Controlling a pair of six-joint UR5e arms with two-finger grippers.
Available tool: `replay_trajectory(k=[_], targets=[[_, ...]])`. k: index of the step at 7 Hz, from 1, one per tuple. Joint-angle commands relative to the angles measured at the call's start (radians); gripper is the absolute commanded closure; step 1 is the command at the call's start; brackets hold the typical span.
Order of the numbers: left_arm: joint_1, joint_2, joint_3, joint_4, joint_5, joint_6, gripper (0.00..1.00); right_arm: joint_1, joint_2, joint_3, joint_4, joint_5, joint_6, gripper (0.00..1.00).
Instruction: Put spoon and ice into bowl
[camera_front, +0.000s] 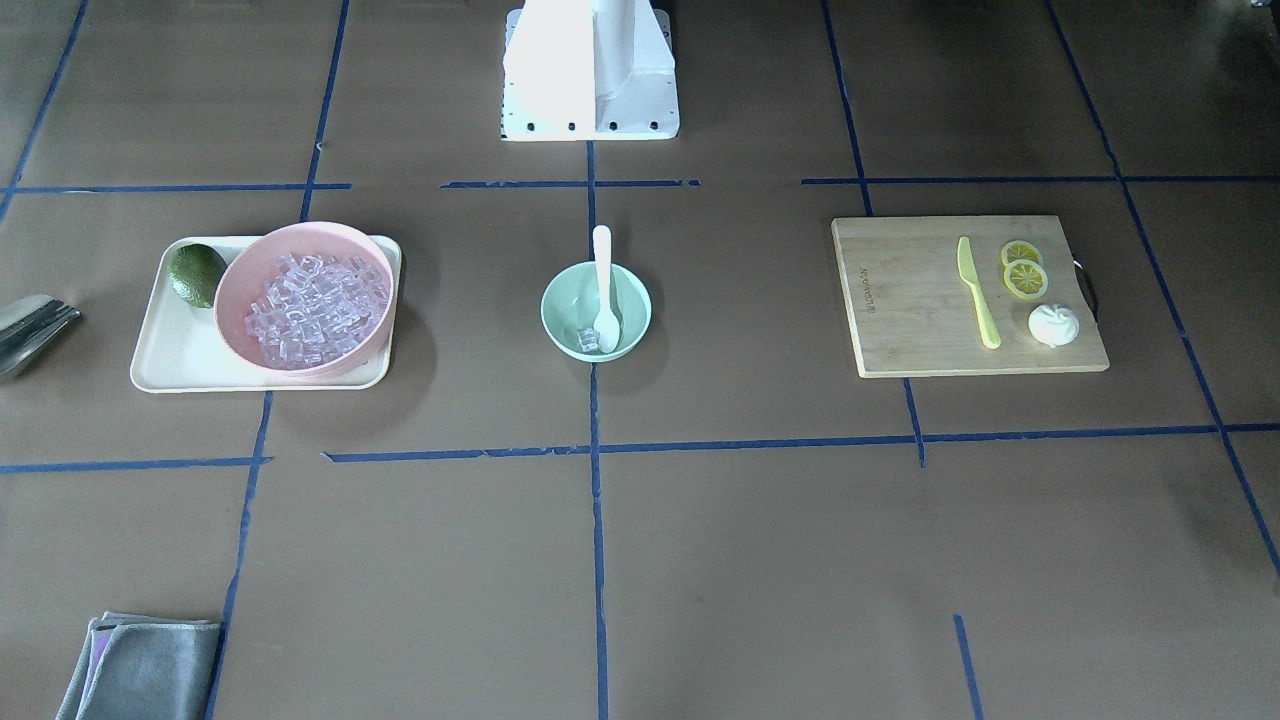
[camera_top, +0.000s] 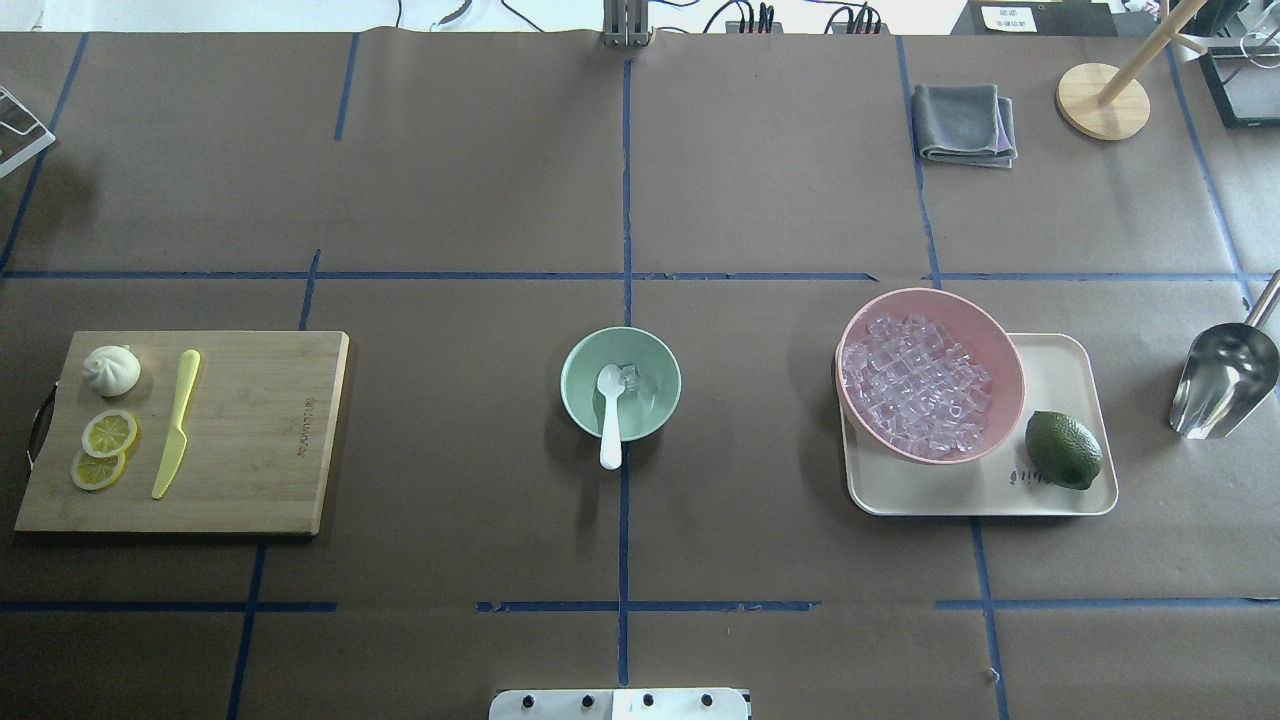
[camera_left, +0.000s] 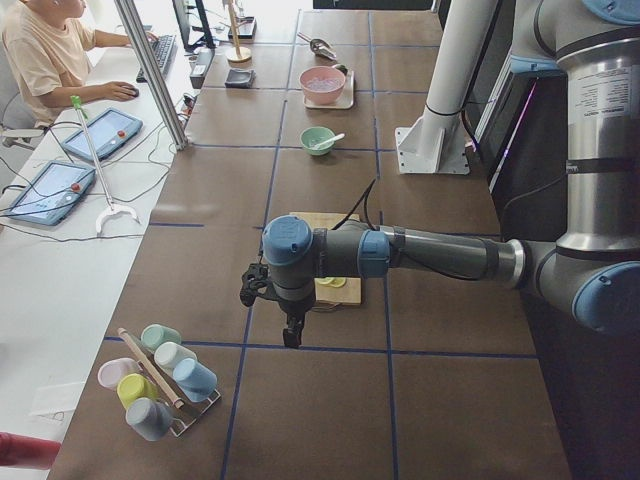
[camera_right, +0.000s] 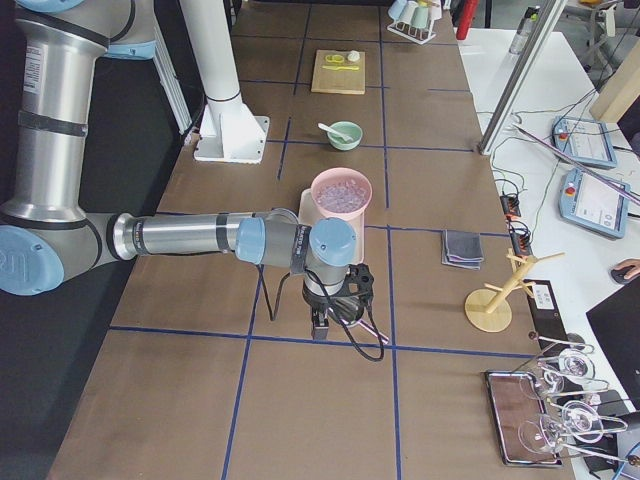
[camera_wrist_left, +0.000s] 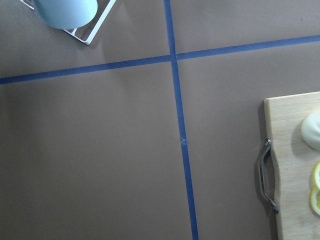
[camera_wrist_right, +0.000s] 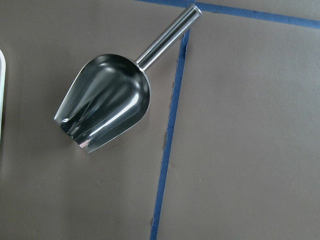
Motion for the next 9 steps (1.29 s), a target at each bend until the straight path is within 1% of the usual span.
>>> replay_trajectory(k=[1,2,4,6,8,9], targets=[[0.003,0.010,-0.011,0.004,0.000,0.000,0.00,0.038,-0.005,-0.002,0.001,0.005,0.083,0.01],[0.003,0.010,-0.007,-0.007,0.000,0.002,0.00,0.064,-0.006,0.002,0.001,0.003,0.083,0.01],[0.008,0.010,0.002,-0.001,0.000,0.002,0.00,0.067,-0.009,-0.007,0.001,0.000,0.083,0.01],[0.025,-0.005,0.090,-0.012,0.000,0.003,0.00,0.067,-0.008,-0.012,0.001,0.003,0.085,0.01],[0.028,-0.008,0.097,-0.035,-0.006,-0.003,0.00,0.067,-0.006,-0.007,0.001,0.007,0.085,0.01],[0.029,-0.004,0.086,-0.035,-0.041,-0.005,0.00,0.067,-0.003,-0.007,0.003,0.007,0.083,0.01]])
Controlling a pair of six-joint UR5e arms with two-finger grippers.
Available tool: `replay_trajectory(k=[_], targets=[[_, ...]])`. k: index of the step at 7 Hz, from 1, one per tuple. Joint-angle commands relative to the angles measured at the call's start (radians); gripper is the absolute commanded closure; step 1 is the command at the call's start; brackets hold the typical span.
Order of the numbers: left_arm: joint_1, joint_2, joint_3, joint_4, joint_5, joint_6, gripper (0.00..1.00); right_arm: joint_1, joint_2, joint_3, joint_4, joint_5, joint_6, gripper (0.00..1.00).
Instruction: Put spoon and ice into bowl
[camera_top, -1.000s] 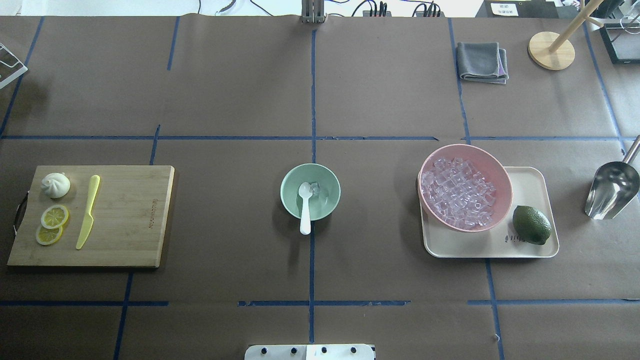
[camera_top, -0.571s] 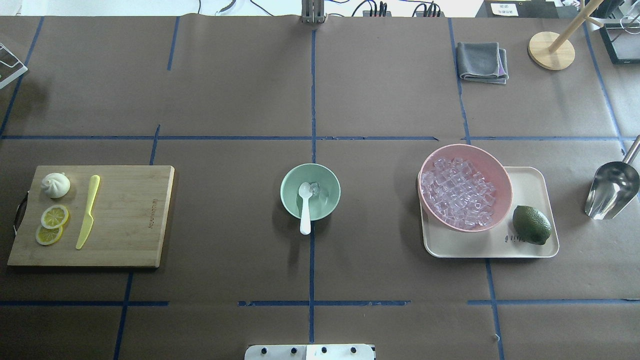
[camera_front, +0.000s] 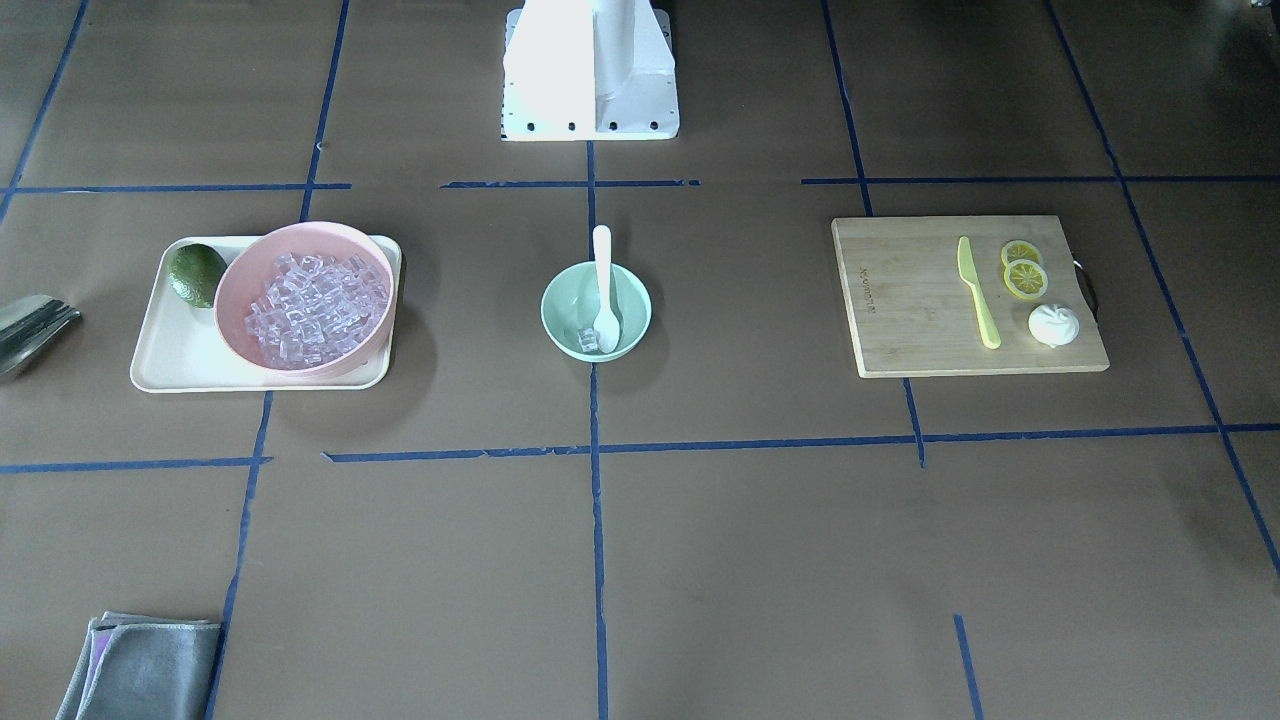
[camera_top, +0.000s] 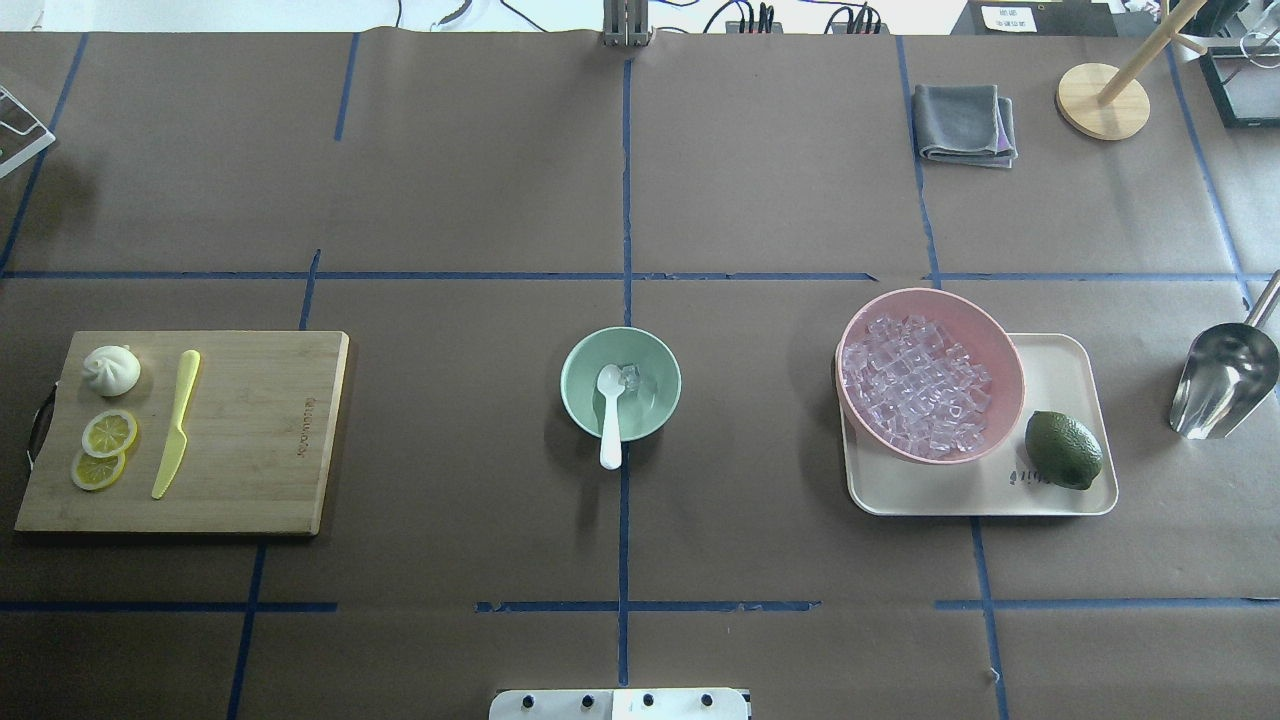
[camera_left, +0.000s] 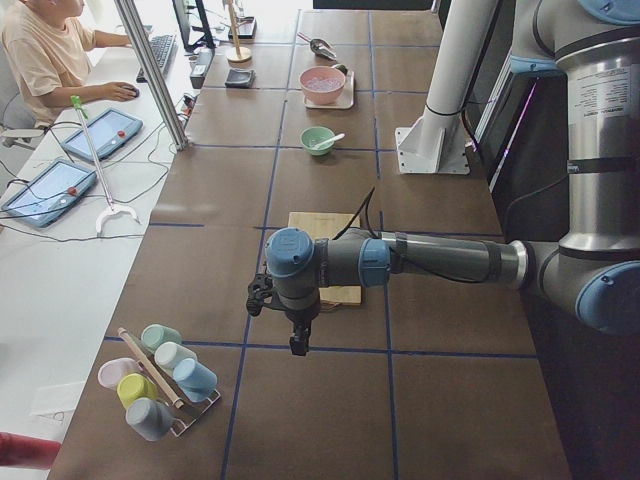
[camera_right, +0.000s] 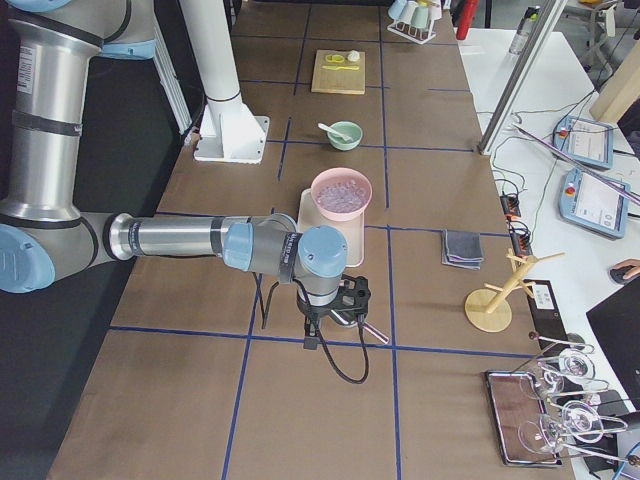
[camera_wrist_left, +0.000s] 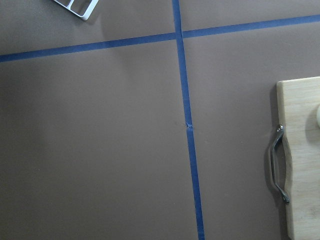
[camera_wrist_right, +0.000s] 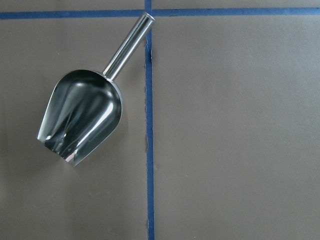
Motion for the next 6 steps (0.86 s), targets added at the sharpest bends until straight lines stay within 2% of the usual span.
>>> replay_trajectory(k=[1,6], targets=[[0.002,-0.002,-0.018,-0.003,-0.032,-0.003,0.00,0.000,0.004,0.007,0.001,0.002,0.000,0.01],[-0.002,0.004,-0.055,0.012,-0.027,0.002,0.00,0.000,0.007,0.006,0.003,-0.007,-0.003,0.01]])
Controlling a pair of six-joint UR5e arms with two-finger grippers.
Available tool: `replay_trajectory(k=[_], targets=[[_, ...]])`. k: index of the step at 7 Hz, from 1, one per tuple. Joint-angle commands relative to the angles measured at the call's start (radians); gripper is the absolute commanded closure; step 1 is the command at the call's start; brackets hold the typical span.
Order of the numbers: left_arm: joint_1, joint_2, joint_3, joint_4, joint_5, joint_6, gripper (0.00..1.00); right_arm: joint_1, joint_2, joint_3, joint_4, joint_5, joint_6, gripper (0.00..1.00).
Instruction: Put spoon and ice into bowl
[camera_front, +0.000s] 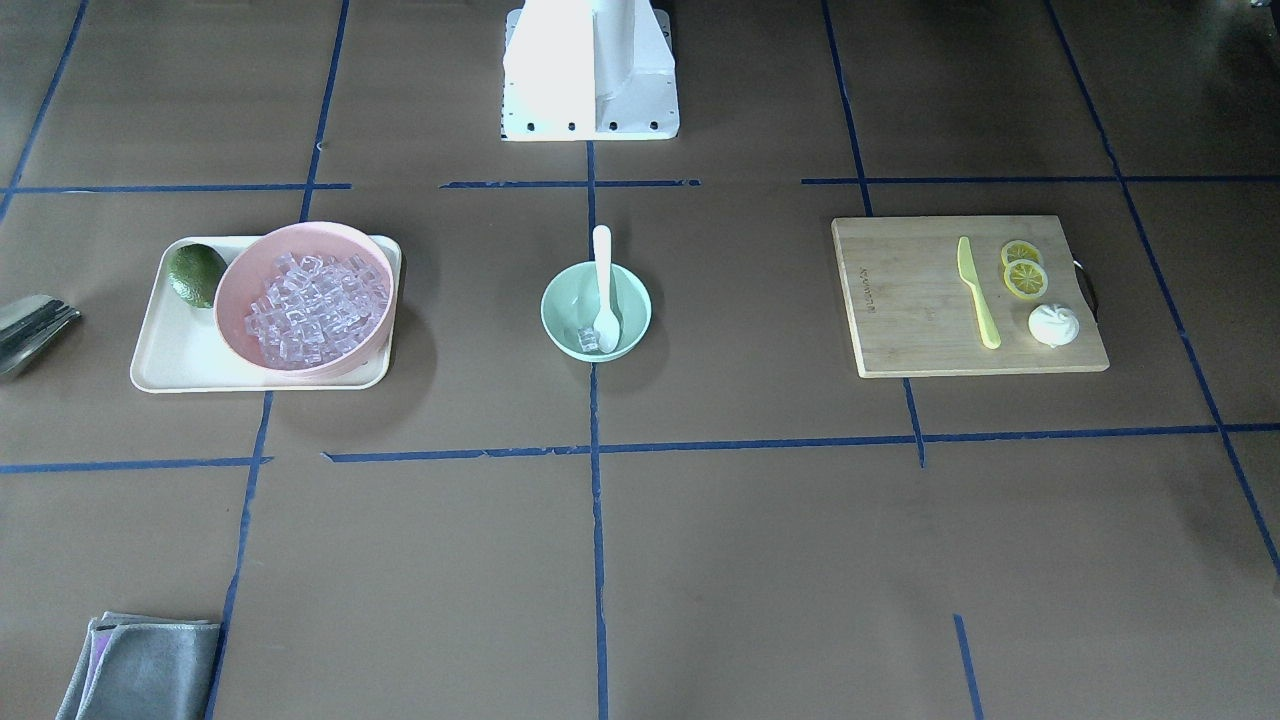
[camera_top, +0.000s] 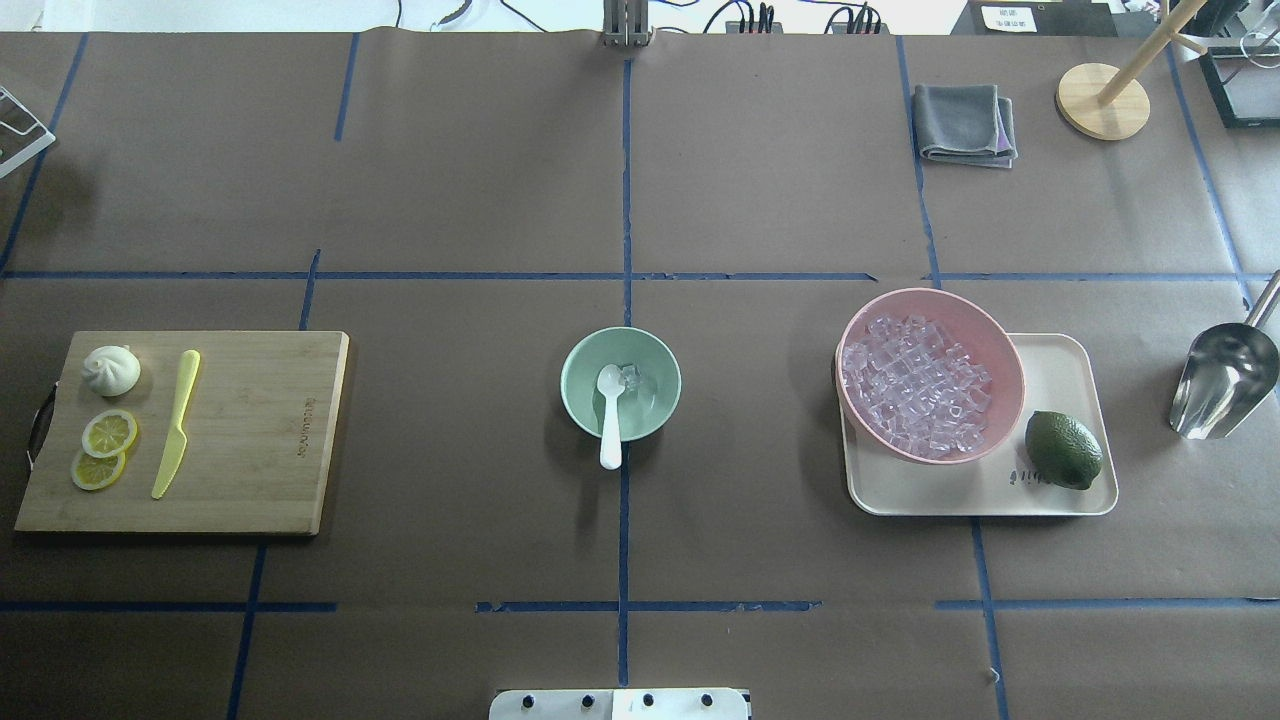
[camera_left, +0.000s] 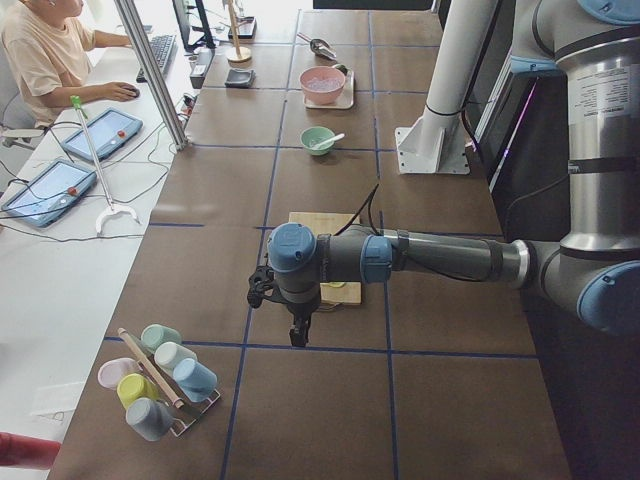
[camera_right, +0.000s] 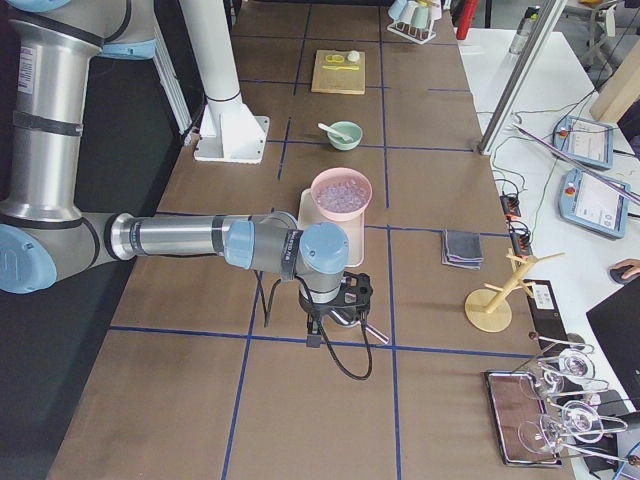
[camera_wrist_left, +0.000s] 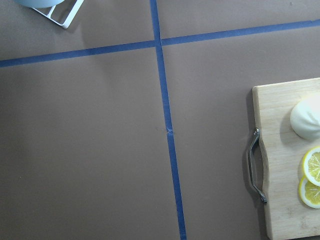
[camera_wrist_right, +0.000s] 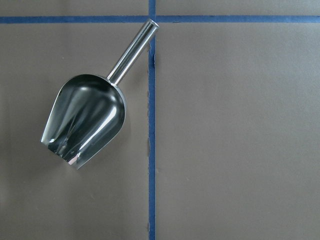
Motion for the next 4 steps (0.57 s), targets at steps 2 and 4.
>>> replay_trajectory(k=[2,4], targets=[[-0.001,-0.009,-0.016,0.001,0.008,0.001,0.00,0.000,-0.011,-0.006,0.049,0.000,0.004,0.01],[-0.001,-0.011,-0.020,0.001,0.008,0.001,0.00,0.000,-0.013,-0.006,0.050,0.010,0.003,0.01]])
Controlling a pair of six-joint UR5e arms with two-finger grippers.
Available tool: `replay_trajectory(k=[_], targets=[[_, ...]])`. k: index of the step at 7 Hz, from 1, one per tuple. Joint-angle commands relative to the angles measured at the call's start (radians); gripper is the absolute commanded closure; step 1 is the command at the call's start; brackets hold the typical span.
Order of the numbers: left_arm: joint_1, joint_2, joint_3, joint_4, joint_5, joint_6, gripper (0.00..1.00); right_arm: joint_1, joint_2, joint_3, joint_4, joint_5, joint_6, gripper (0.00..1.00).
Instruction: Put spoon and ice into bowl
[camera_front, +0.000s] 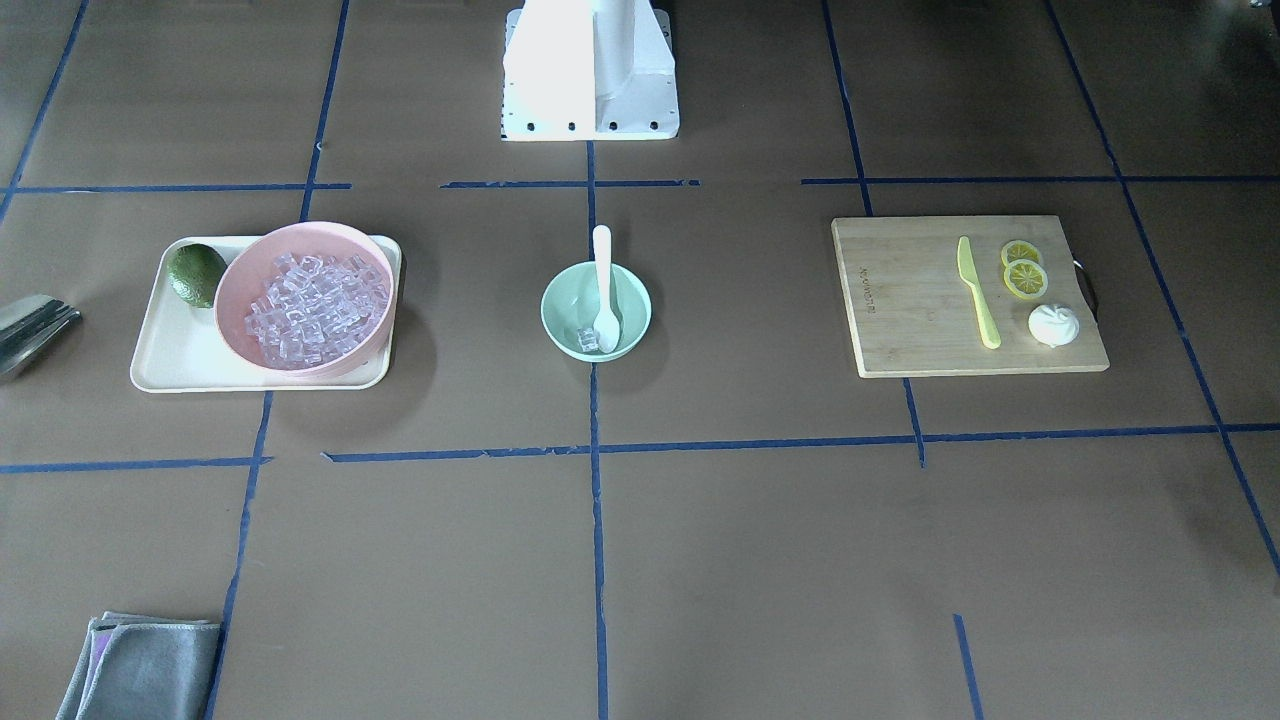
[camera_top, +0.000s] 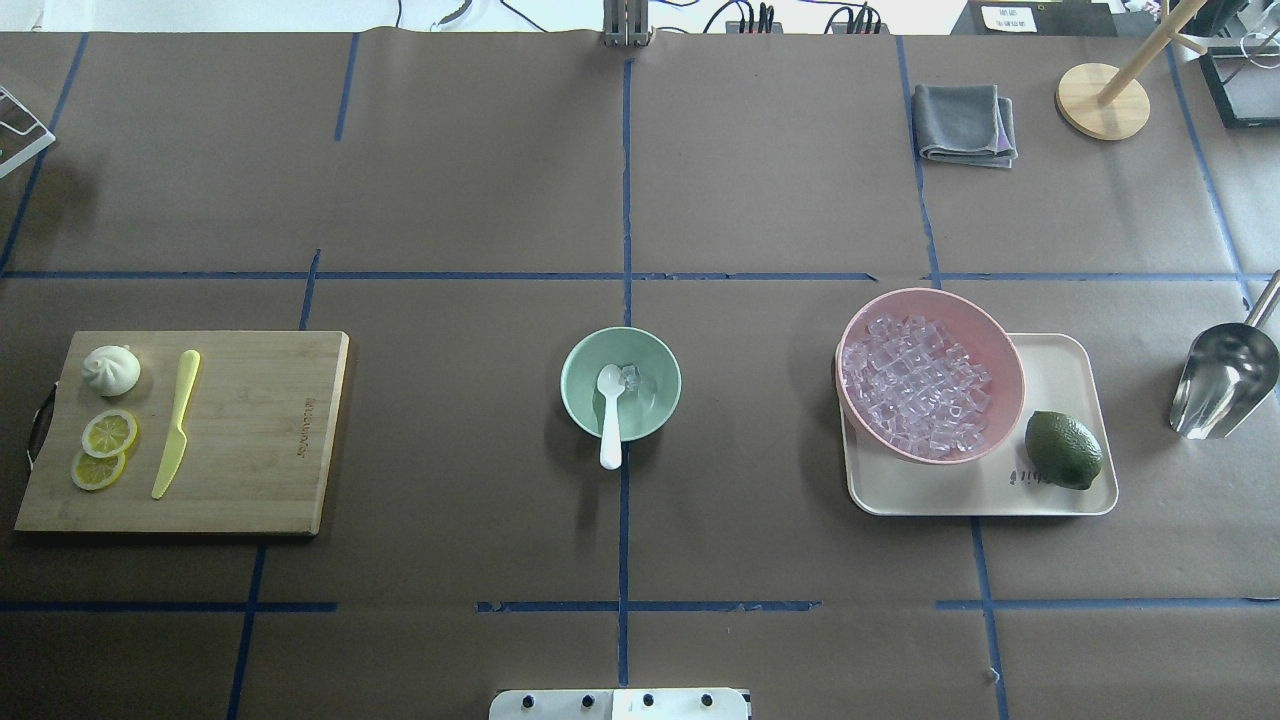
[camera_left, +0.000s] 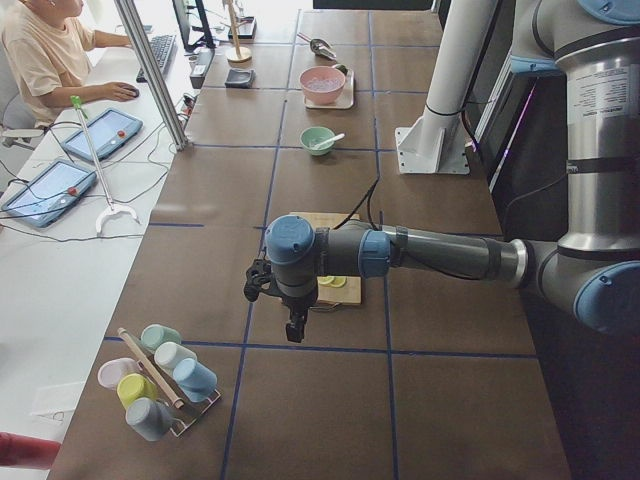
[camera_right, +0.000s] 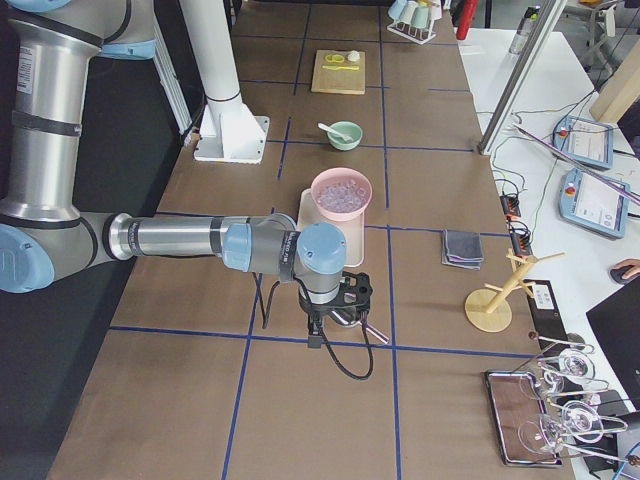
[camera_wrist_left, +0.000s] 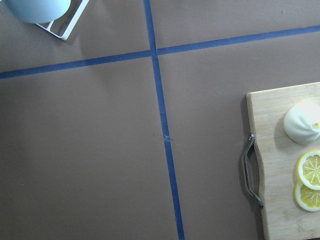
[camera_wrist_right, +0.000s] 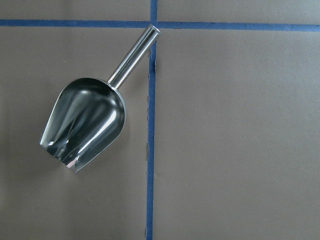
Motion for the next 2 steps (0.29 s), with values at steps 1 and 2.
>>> replay_trajectory(k=[1,2], targets=[[0.001,-0.001,-0.002,0.000,0.001,0.000,0.00,0.000,-0.007,-0.001,0.004,0.047,-0.002,0.01],[0.002,-0.003,0.001,0.000,0.001,0.000,0.00,0.000,-0.010,0.002,0.008,0.044,-0.014,0.01]])
